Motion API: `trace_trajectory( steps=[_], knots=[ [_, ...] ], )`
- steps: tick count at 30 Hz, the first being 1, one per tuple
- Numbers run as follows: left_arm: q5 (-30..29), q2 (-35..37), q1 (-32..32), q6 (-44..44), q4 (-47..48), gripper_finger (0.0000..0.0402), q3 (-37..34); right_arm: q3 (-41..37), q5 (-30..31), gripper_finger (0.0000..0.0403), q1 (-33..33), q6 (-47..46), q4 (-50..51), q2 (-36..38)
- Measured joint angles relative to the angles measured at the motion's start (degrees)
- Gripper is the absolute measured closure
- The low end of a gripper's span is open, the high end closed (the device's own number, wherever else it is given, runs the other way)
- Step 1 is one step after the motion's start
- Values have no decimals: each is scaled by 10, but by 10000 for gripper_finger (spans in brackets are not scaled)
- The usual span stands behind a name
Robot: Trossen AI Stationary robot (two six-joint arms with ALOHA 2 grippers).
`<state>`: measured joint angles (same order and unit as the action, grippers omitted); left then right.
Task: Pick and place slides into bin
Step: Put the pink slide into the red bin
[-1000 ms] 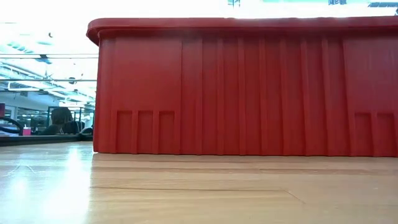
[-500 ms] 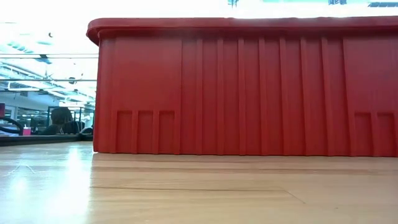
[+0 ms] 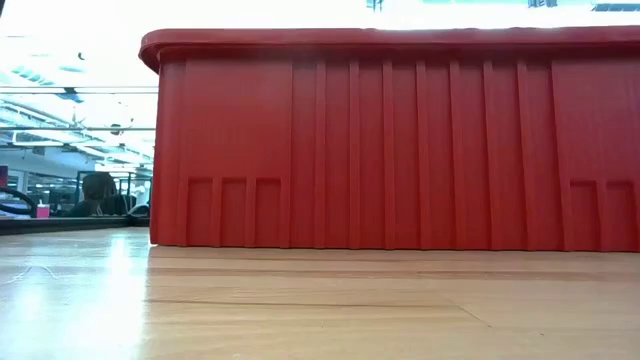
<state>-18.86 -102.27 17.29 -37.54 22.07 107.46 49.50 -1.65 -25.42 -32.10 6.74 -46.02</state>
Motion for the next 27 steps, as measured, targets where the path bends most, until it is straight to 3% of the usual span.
trace_trajectory(
  steps=[15,21,27],
  knots=[
    [41,-12,-38,44,-11,279,0,0,-16,403,19,13,-1,0],
    [88,-17,-51,72,-16,279,0,0,-17,403,19,20,-1,0],
    [87,-34,-56,68,-29,279,0,0,-16,403,19,34,-2,0]
  ],
)
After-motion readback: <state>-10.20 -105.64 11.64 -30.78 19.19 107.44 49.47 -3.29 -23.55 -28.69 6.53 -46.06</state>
